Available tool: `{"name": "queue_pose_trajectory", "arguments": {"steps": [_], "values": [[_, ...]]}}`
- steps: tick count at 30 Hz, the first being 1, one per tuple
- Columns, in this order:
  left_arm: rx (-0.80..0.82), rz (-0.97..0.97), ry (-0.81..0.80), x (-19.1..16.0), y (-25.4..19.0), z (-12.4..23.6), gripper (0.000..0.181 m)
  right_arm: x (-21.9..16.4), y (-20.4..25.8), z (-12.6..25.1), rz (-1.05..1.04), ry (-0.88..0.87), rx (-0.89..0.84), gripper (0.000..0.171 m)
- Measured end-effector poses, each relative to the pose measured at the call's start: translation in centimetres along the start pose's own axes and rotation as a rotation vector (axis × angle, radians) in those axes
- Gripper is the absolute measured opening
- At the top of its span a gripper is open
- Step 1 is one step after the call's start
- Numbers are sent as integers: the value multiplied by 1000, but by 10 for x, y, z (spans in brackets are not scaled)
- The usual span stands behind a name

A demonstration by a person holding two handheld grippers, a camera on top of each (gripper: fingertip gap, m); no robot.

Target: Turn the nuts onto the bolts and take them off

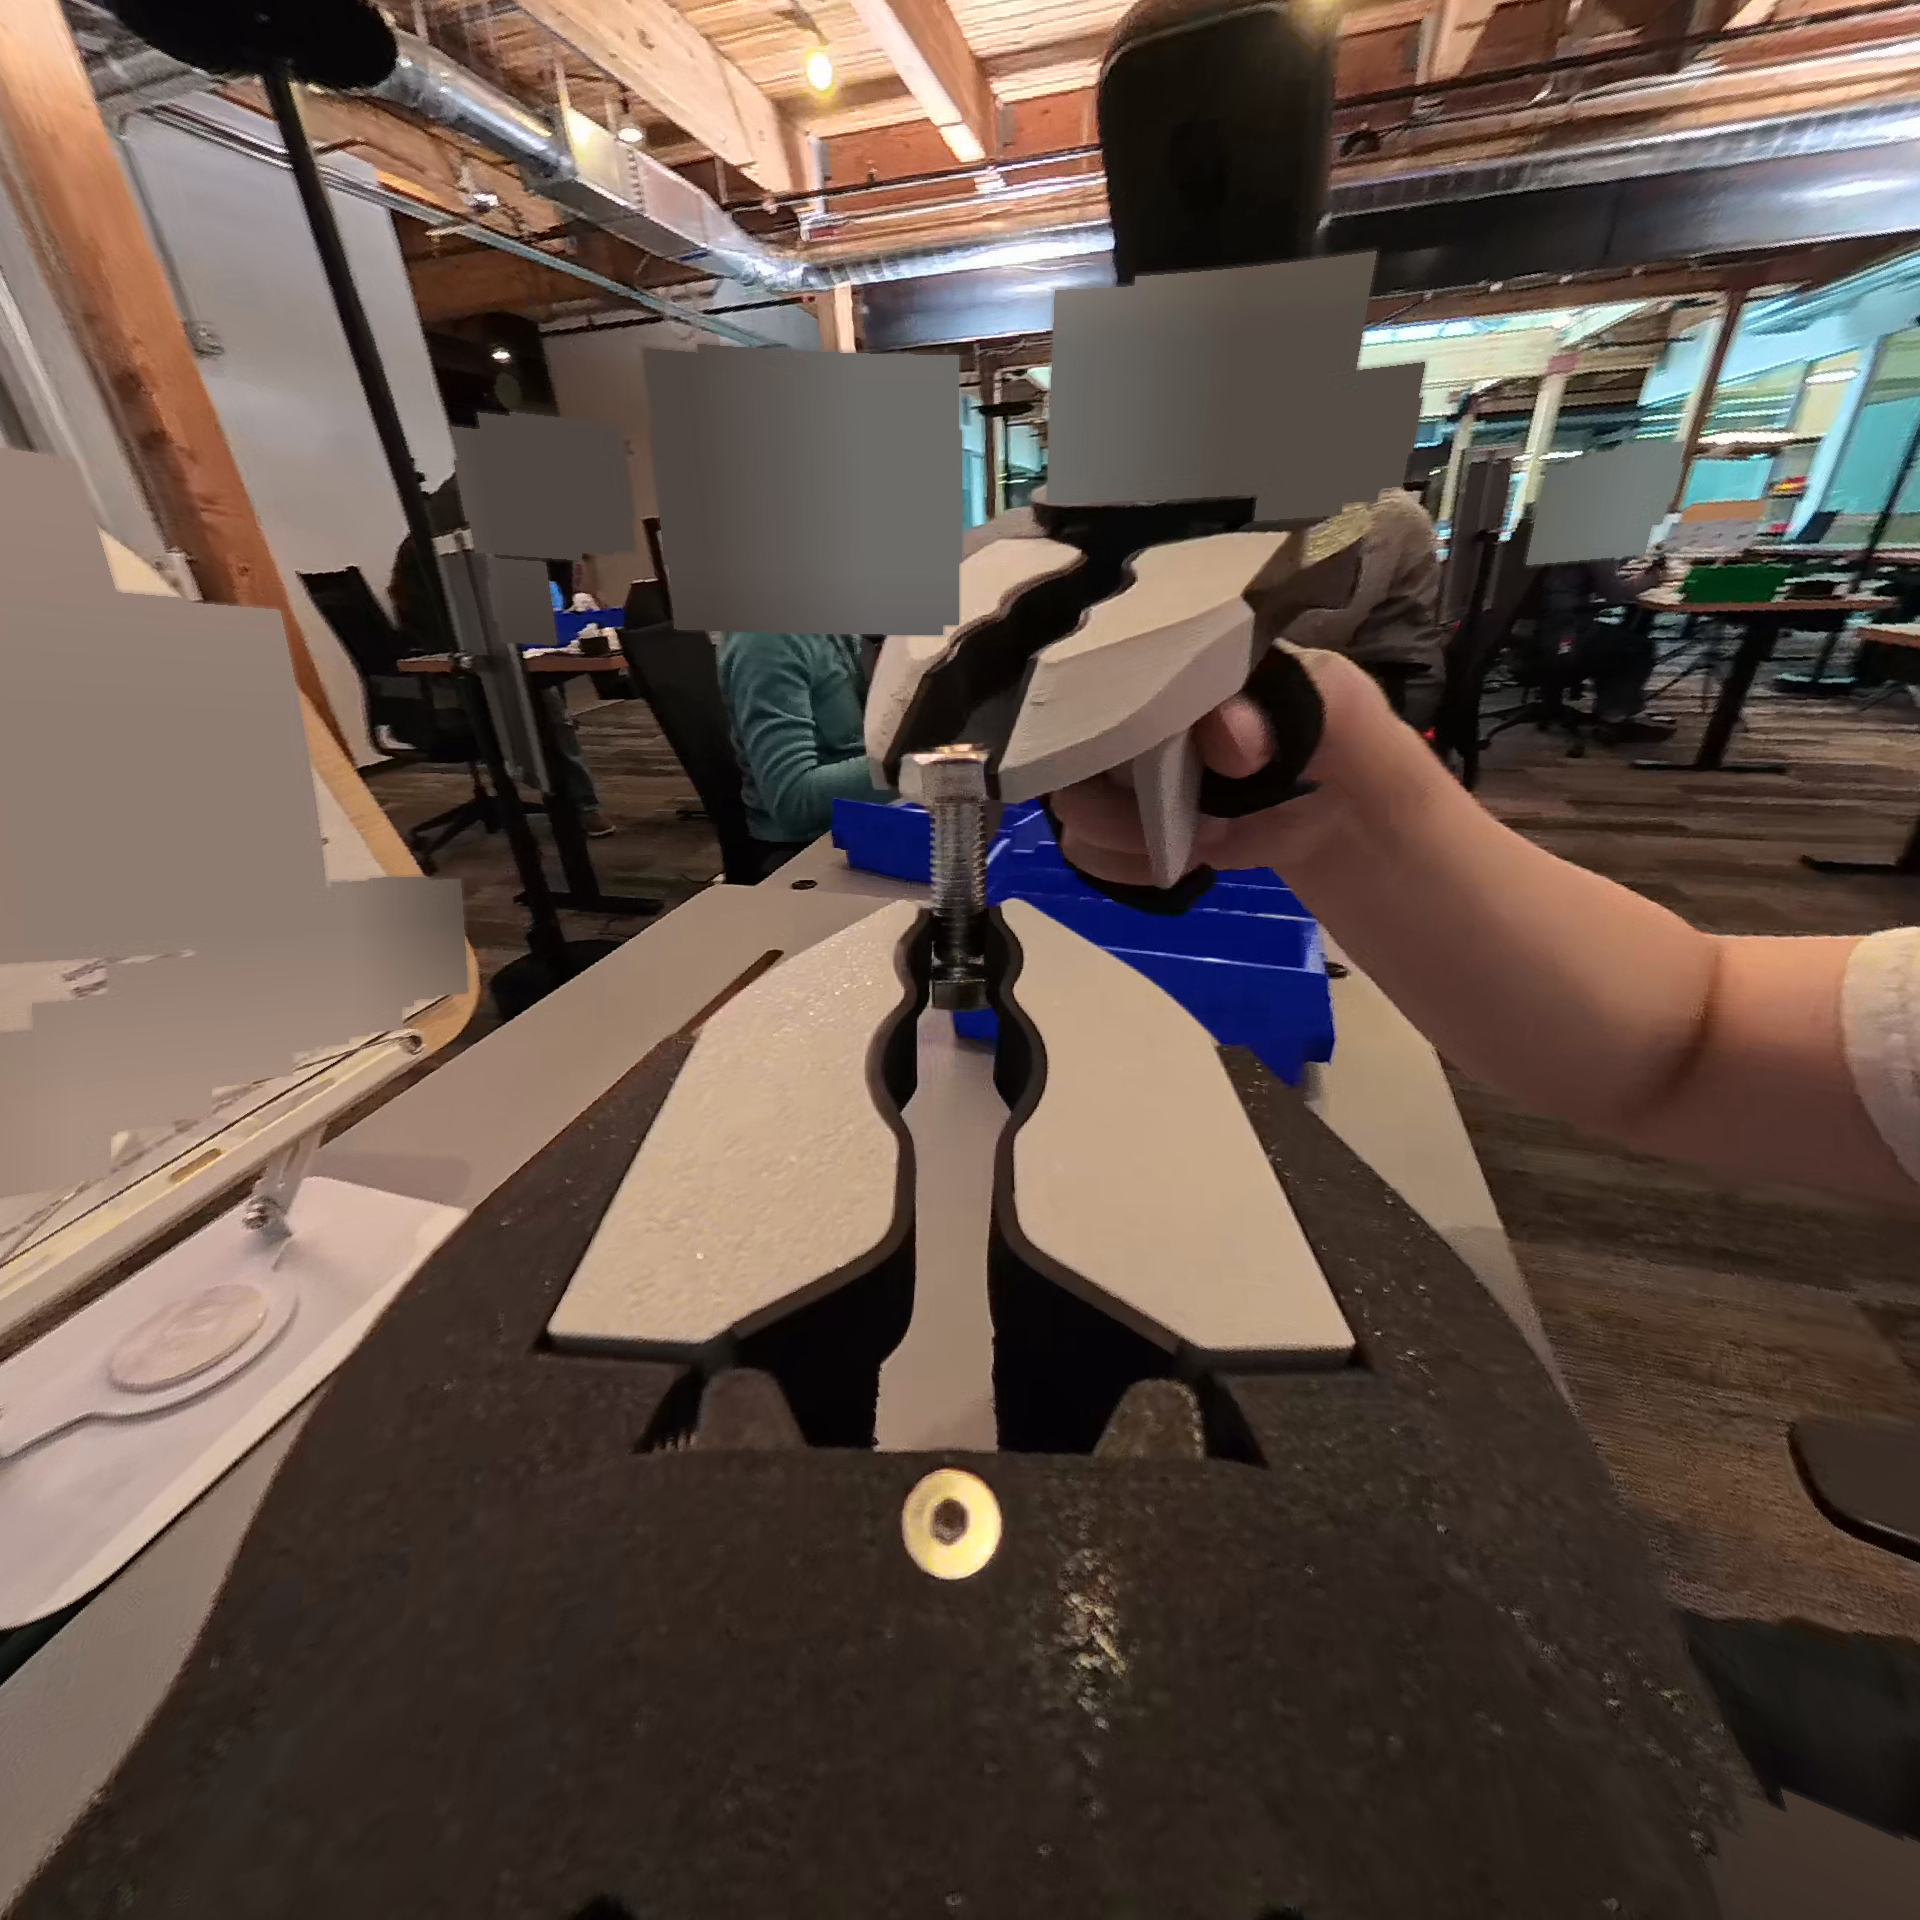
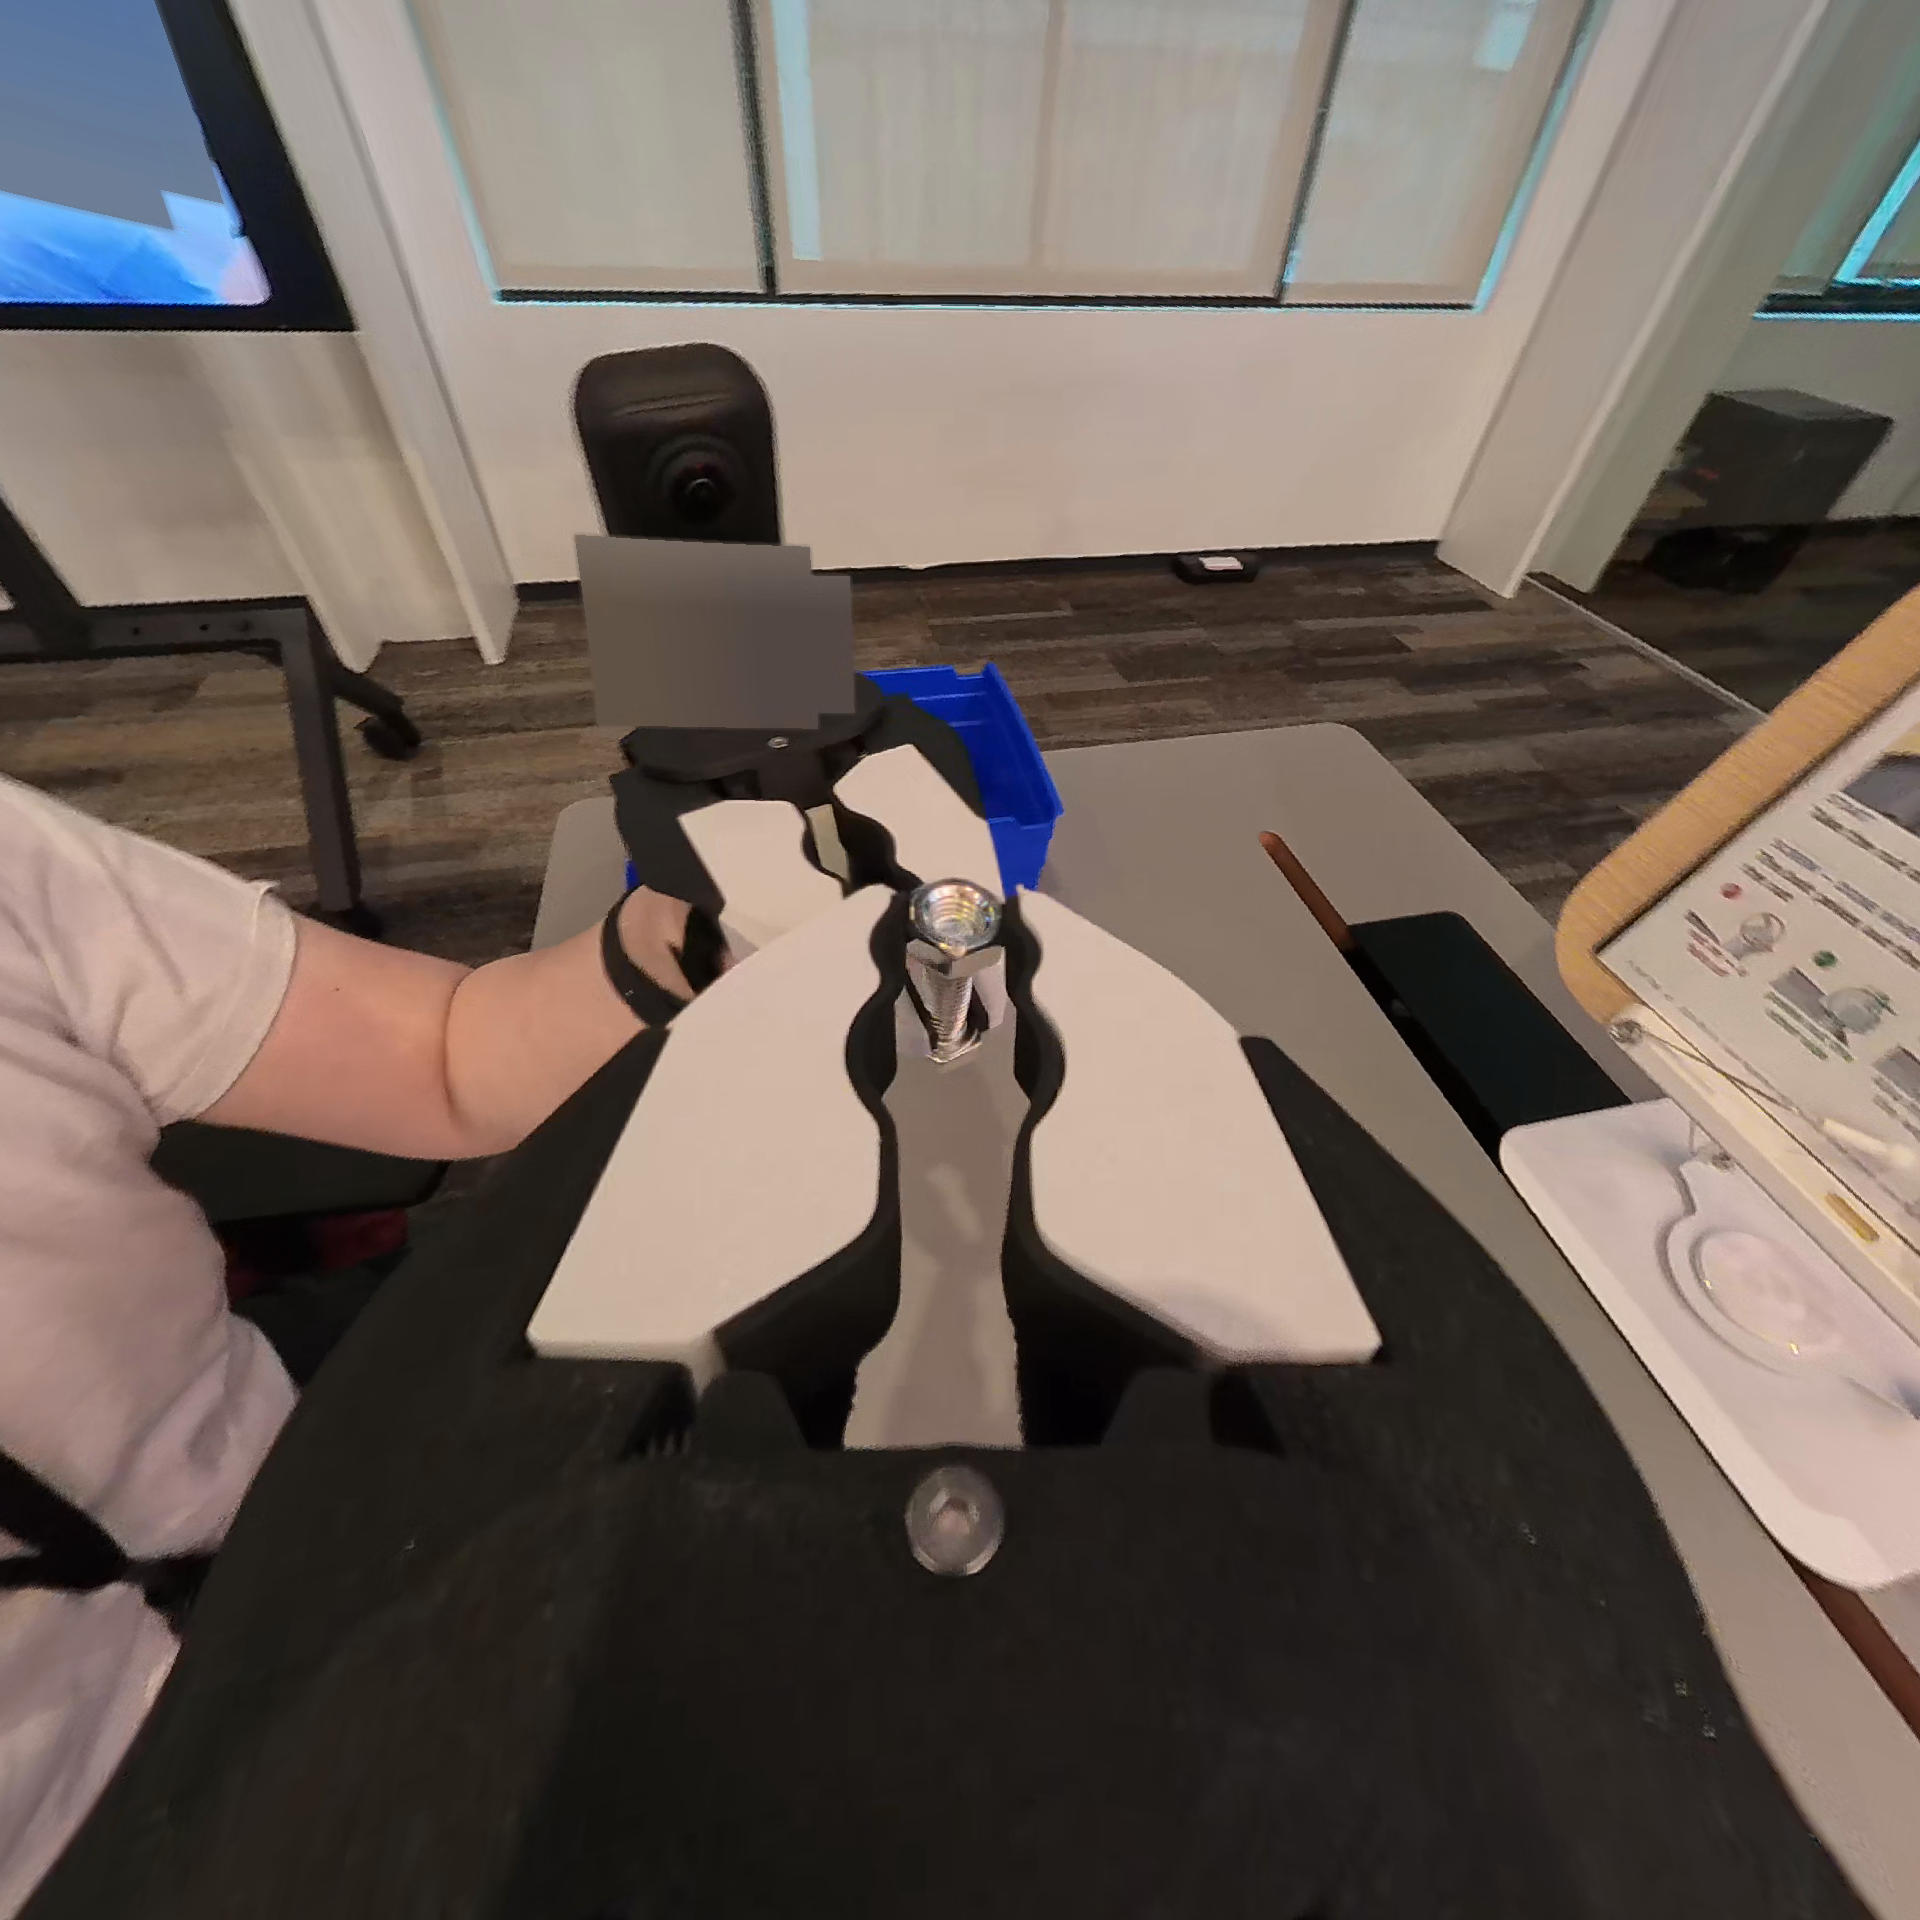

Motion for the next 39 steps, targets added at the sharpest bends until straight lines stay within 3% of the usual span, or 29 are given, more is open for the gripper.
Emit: {"name": "queue_pose_trajectory", "arguments": {"steps": [7, 10, 17, 26, 39], "values": [[50, -17, 15, 0, 4, 1, 9, 1, -2, -3, 11, -14, -135, 17], [11, 5, 19, -1, 1, 1, 9, 6, 0, 1, 42, -46, -116, 32], [-230, 88, 2, 1, -24, 4, 9, 8, 21, 24, 269, -29, 160, 36], [-405, 77, 16, 0, -53, 5, 9, 11, 49, 32, 275, 60, 523, 32], [-471, 87, -9, 5, -64, 9, 9, 7, 62, 22, 234, 41, 612, 20]]}}
Point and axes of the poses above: each gripper's, where its closed fingertips meet, z back along the fingers, x out of its top, y = z × x across the jaws, the point moved 1 cm from there along z, back along the fingers, and after that the axes turned 4 degrees about z, right-handed, at the moved point
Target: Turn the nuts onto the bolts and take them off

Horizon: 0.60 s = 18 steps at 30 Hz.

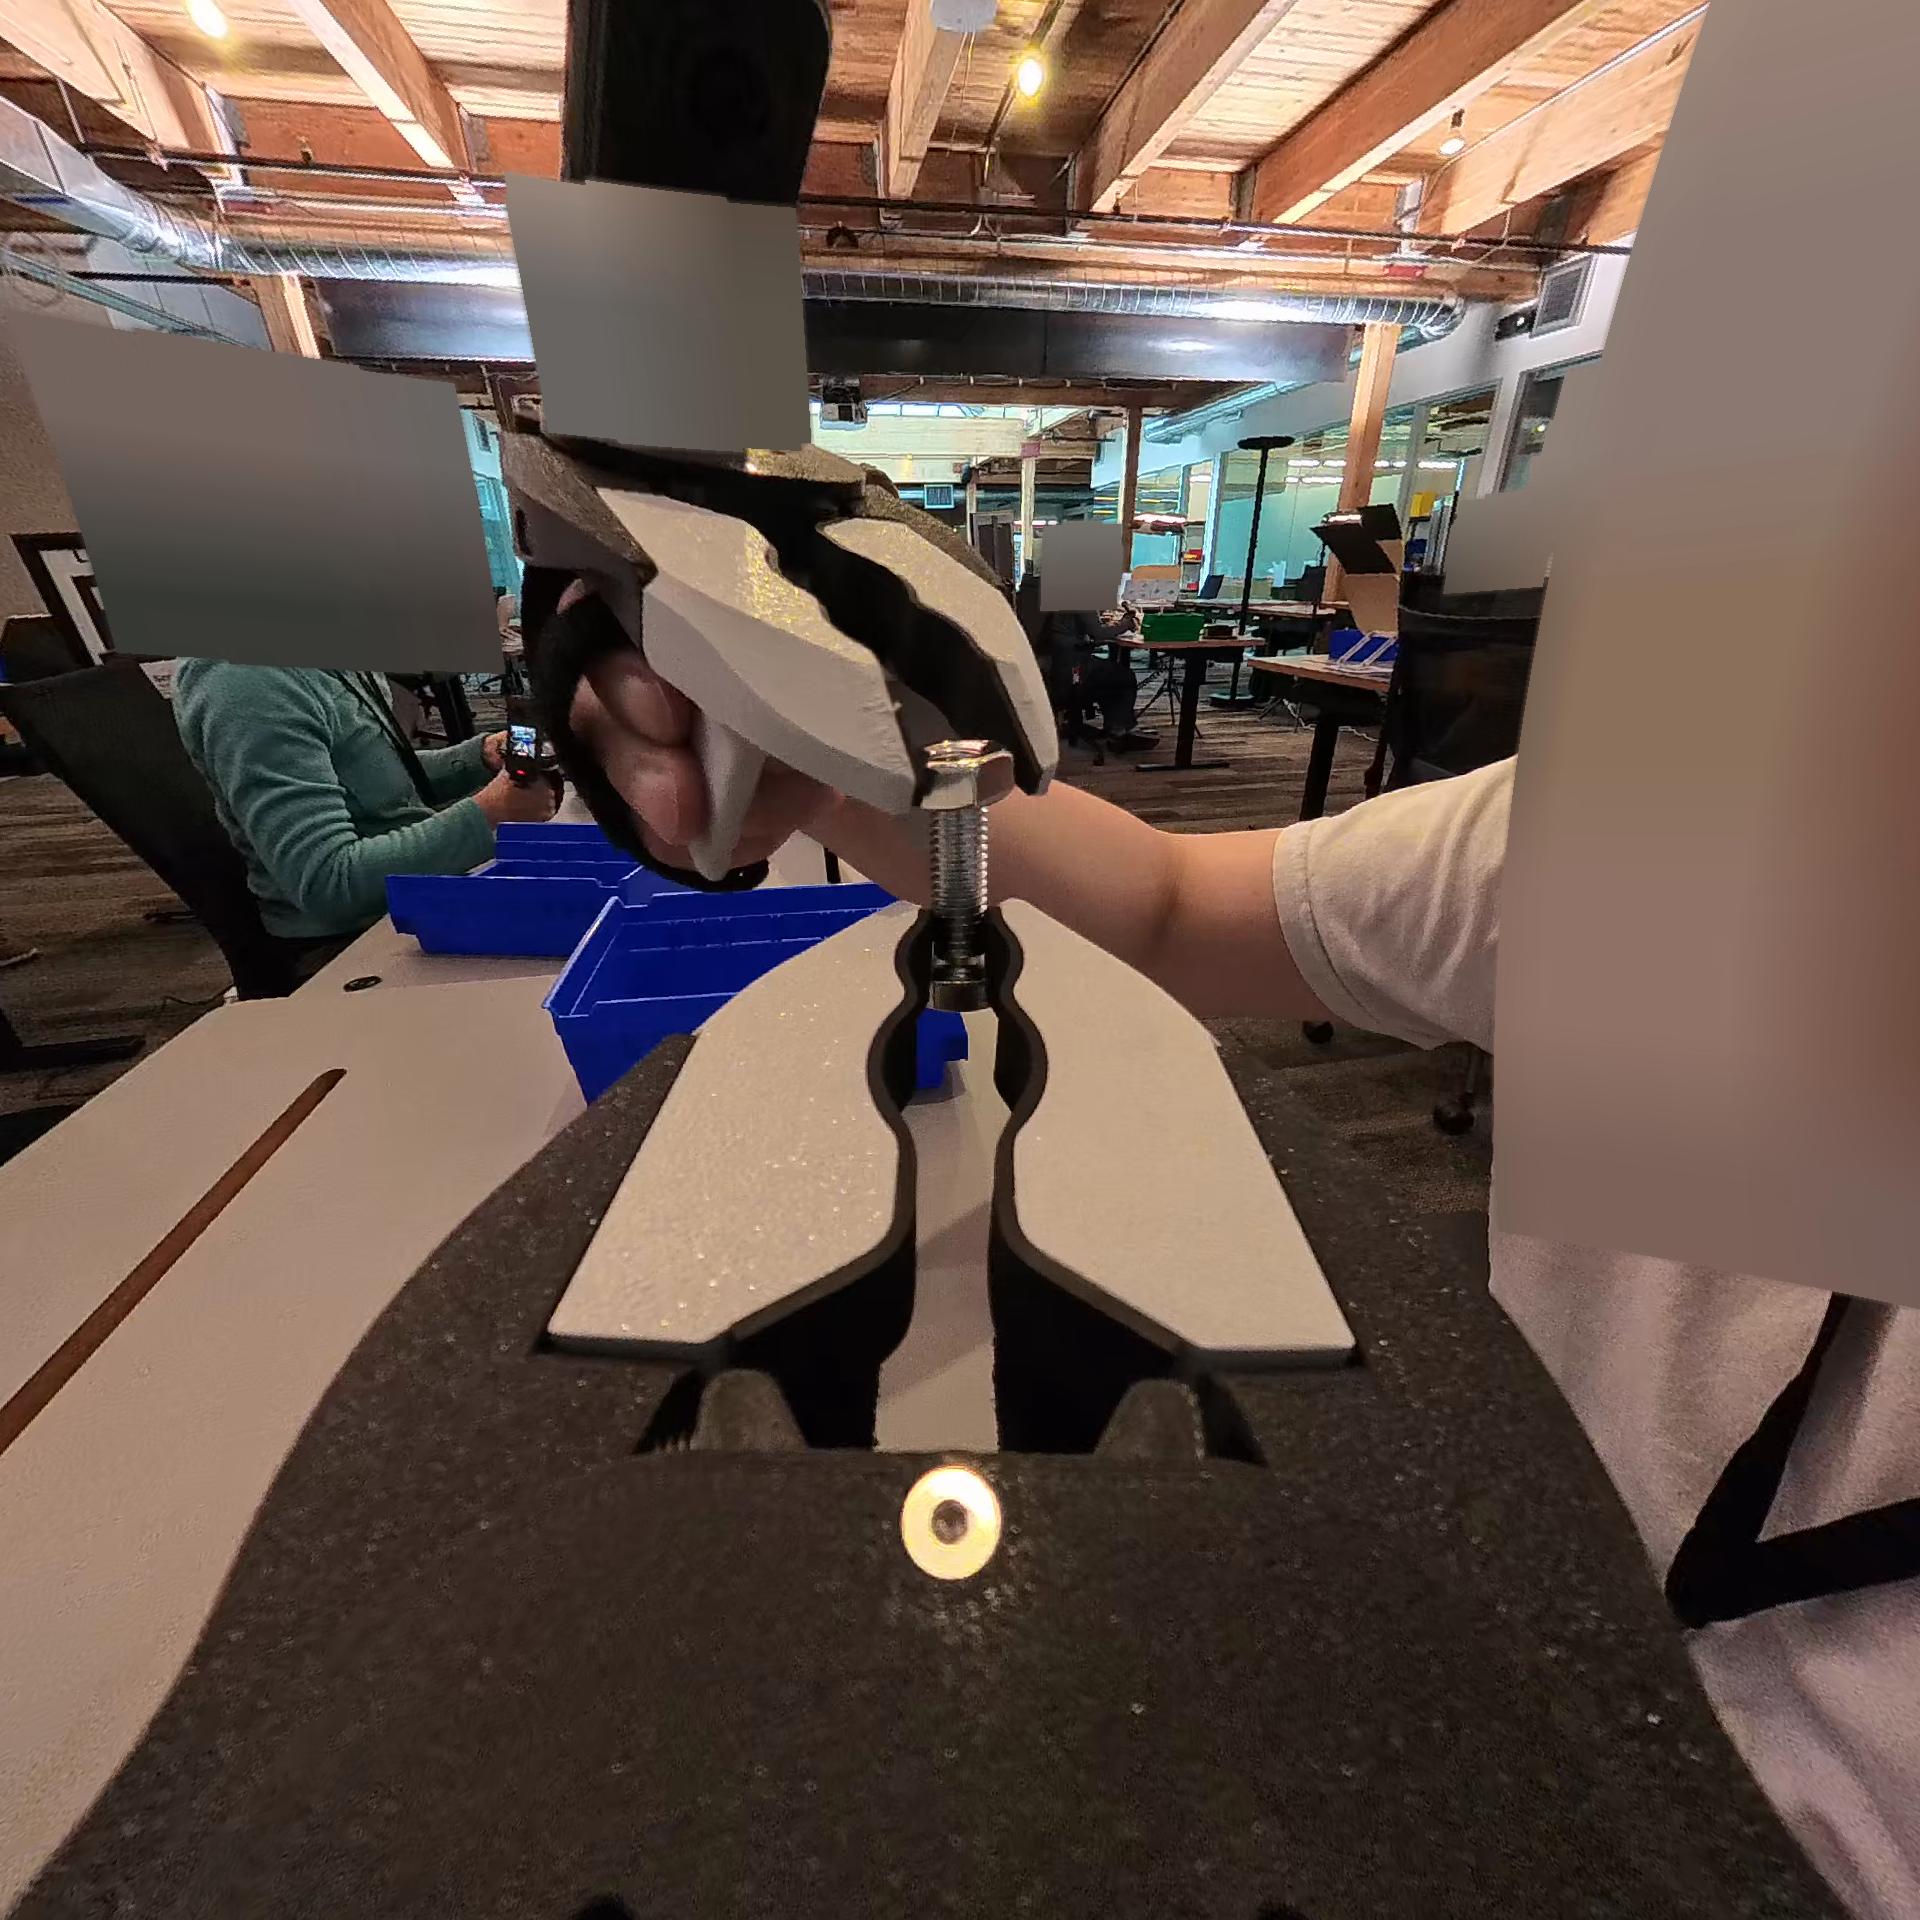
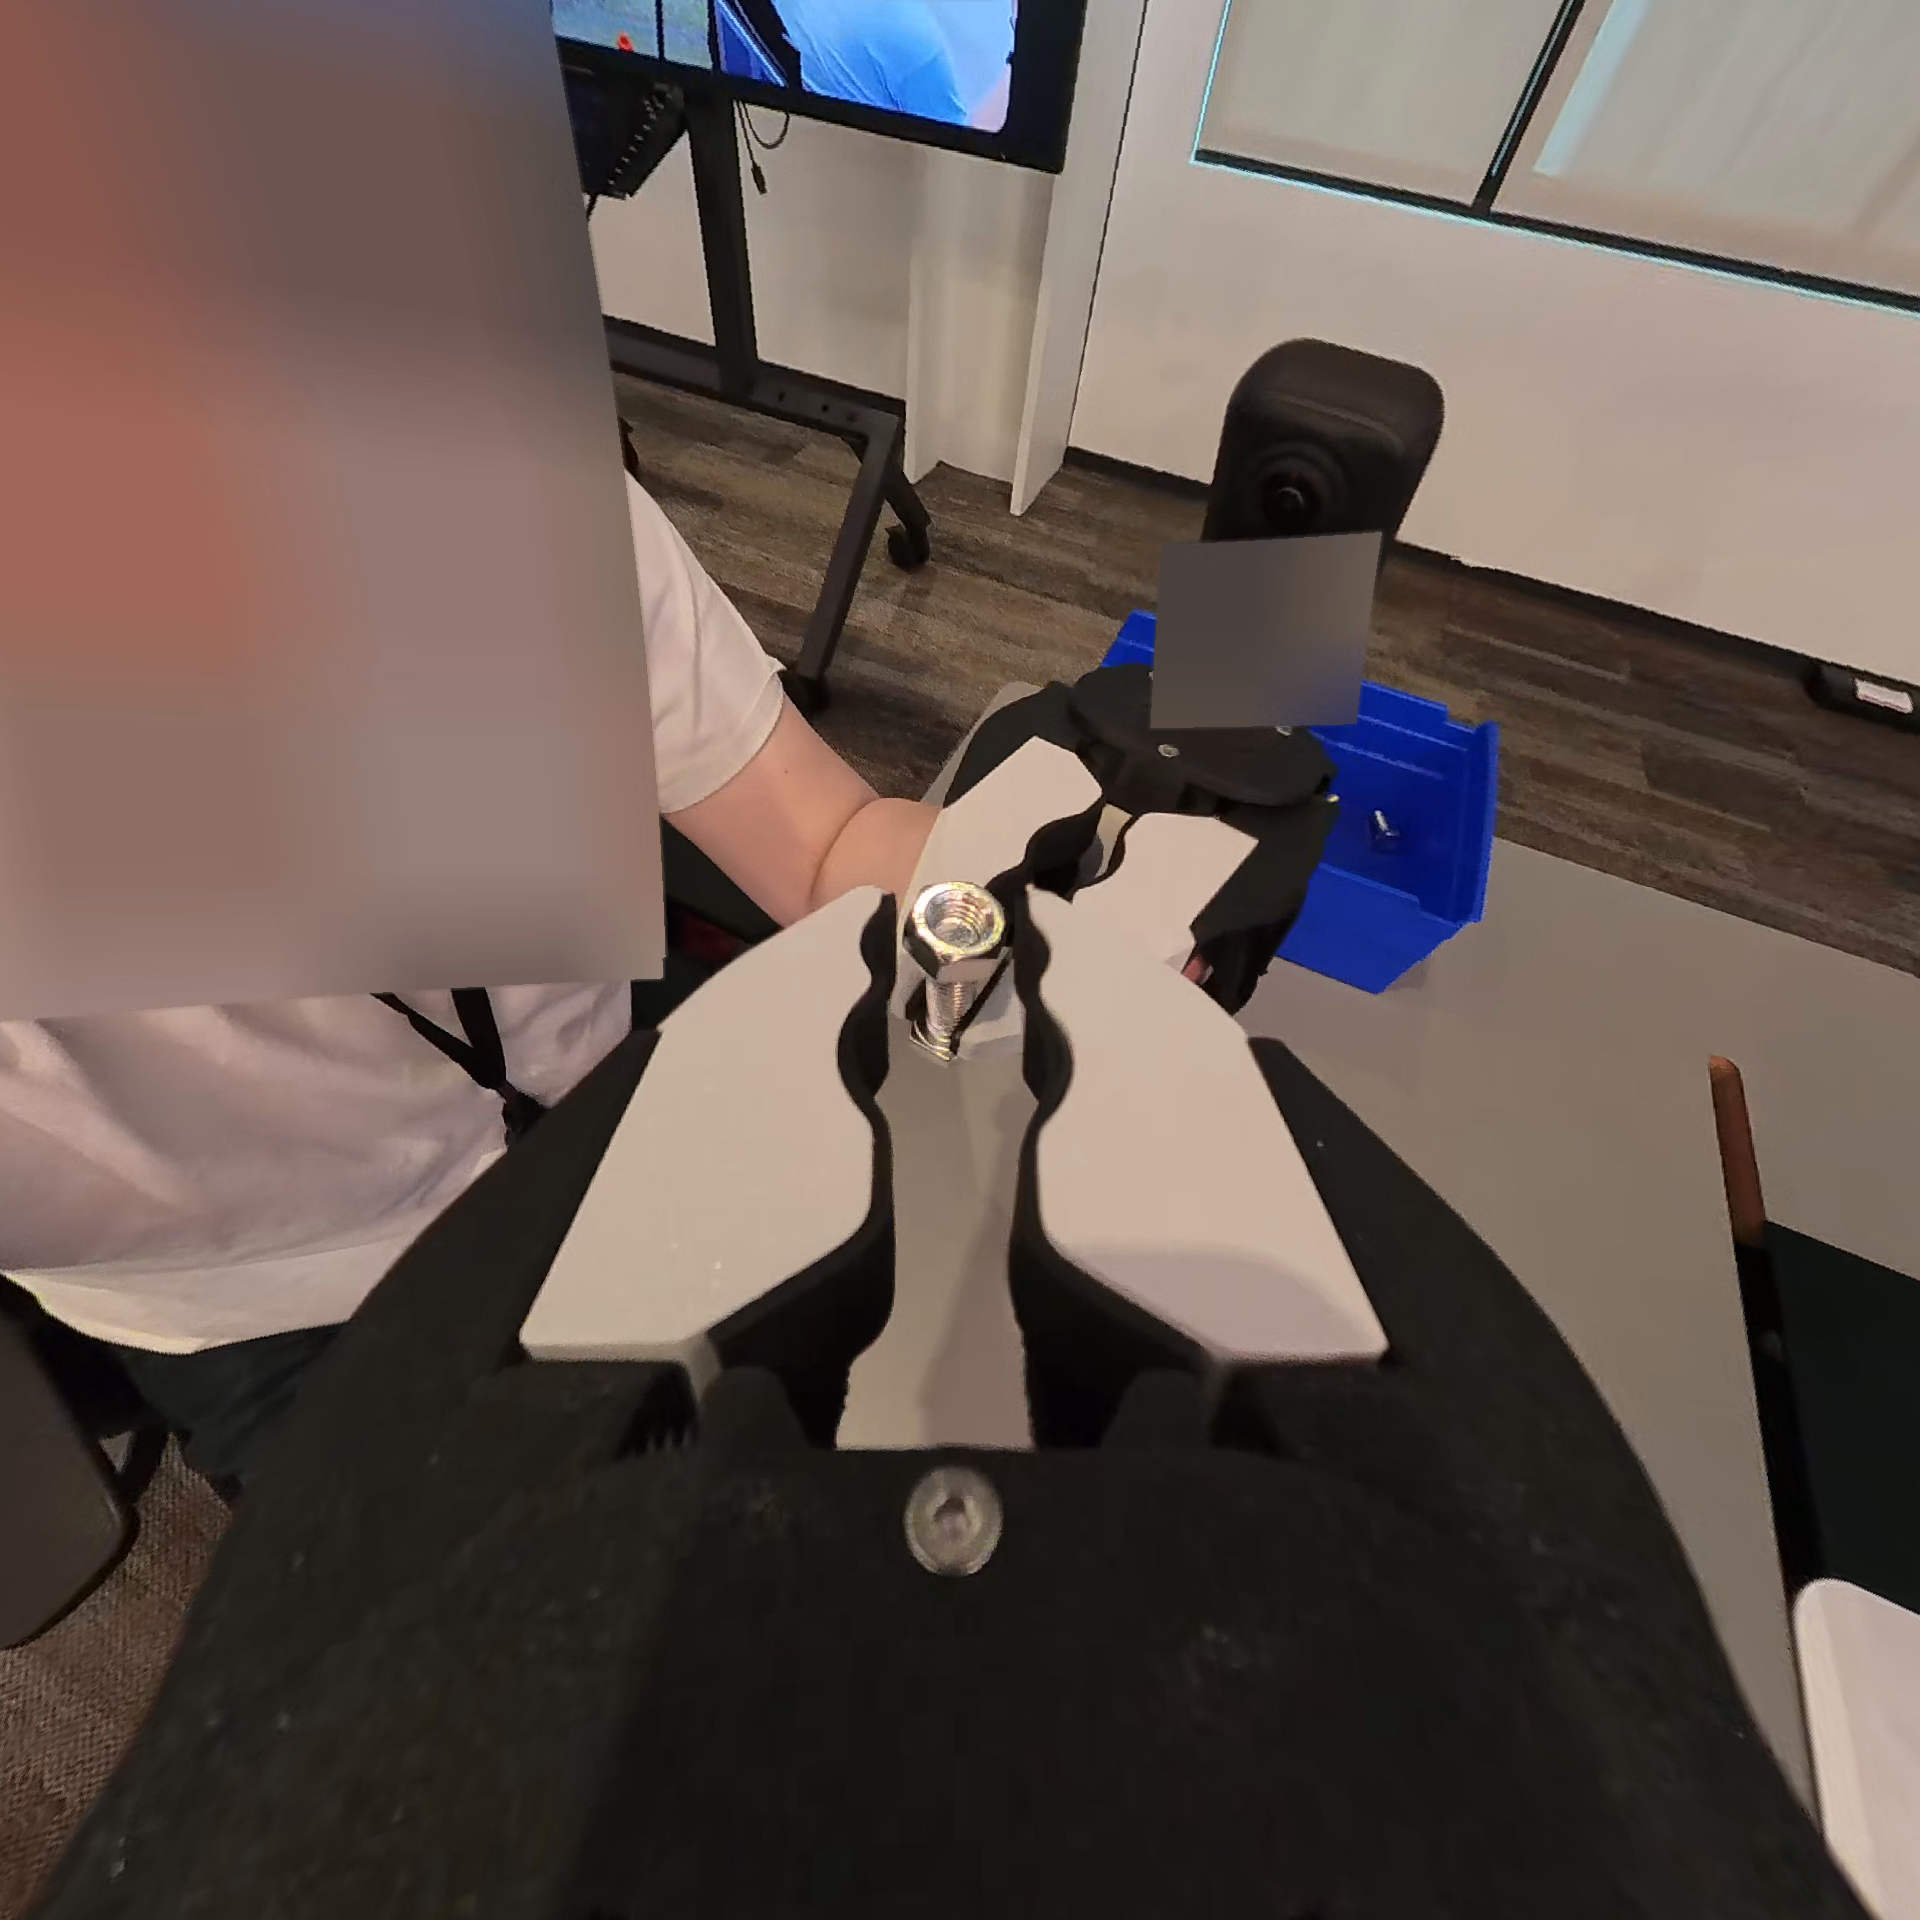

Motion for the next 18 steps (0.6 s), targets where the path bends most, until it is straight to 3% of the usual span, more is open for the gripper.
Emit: {"name": "queue_pose_trajectory", "arguments": {"steps": [8, 18], "values": [[27, 3, -23, 4, 3, 2, 9, 2, -6, 1, -9, -21, -75, 19], [238, 9, -20, 6, 29, 10, 9, -5, -31, 8, -70, 45, -408, 19]]}}
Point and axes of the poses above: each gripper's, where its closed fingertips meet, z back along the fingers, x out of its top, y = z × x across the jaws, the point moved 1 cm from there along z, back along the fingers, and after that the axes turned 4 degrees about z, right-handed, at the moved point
